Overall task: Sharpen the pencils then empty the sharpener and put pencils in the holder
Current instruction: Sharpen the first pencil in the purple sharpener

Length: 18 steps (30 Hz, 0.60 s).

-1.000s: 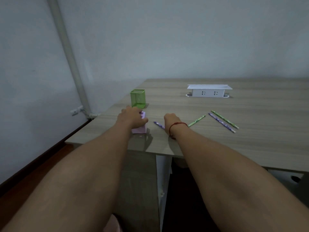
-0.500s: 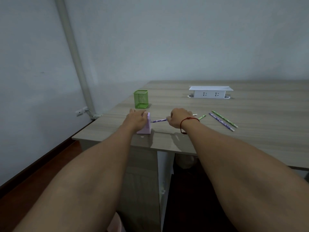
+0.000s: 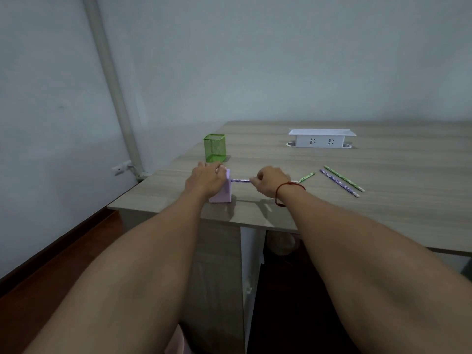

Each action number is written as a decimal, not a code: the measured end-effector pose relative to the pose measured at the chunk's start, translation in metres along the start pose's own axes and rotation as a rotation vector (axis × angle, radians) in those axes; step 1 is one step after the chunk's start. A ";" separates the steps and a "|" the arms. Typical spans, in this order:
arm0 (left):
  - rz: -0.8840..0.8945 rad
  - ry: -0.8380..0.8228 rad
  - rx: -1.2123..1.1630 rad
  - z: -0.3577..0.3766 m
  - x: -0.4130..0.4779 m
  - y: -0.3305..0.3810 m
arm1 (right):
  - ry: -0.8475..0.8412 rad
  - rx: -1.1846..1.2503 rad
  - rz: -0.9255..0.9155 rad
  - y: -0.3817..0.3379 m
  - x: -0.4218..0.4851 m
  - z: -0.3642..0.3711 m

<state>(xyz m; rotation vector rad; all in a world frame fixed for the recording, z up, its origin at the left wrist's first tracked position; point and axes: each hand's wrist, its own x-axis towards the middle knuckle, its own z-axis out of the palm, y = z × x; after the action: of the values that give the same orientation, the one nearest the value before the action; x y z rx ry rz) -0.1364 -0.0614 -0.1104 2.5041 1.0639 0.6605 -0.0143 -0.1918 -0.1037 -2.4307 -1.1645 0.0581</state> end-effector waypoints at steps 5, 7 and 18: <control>-0.045 0.023 -0.067 0.012 0.004 -0.008 | 0.001 0.074 -0.042 0.004 0.001 0.005; -0.043 0.061 -0.109 0.012 0.006 -0.004 | 0.029 0.093 -0.050 0.006 0.003 0.006; 0.097 0.178 0.107 0.024 0.007 -0.001 | -0.073 0.243 -0.045 0.023 0.015 0.004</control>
<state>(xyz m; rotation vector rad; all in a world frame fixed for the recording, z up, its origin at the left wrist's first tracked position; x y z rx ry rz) -0.1199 -0.0581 -0.1287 2.6428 1.0695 0.8904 0.0112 -0.1915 -0.1148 -2.2045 -1.1702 0.2611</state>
